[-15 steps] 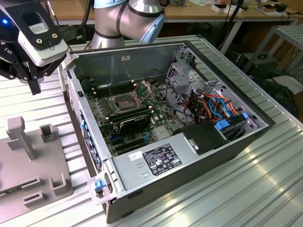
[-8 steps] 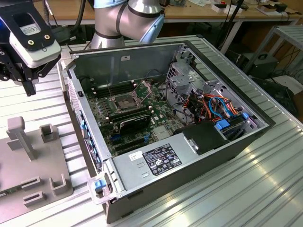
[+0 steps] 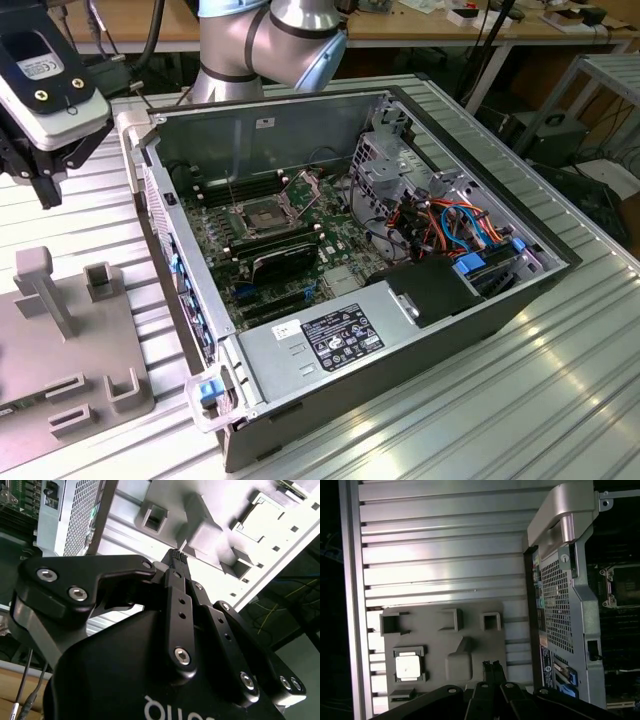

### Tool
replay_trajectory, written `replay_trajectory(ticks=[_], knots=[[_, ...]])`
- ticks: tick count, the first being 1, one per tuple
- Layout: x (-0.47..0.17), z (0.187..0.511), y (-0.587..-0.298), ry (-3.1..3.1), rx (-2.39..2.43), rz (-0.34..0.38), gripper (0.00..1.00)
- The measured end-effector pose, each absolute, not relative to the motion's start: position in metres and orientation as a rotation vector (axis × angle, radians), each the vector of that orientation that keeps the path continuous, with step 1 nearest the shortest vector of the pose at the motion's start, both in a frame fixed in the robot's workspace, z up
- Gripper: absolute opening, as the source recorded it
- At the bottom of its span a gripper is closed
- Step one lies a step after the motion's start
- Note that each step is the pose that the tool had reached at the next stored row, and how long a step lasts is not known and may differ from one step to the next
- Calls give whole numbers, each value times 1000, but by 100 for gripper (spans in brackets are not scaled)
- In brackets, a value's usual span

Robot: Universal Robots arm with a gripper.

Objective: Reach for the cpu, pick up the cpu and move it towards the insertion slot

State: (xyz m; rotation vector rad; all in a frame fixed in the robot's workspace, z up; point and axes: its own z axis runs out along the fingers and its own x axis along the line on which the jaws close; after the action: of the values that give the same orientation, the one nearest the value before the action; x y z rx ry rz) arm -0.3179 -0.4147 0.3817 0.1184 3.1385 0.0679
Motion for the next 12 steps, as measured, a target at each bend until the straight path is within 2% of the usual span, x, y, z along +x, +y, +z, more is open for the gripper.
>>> replay_trajectory(ticks=[12], knots=[[-328, 382, -419, 3139, 119, 68, 11]])
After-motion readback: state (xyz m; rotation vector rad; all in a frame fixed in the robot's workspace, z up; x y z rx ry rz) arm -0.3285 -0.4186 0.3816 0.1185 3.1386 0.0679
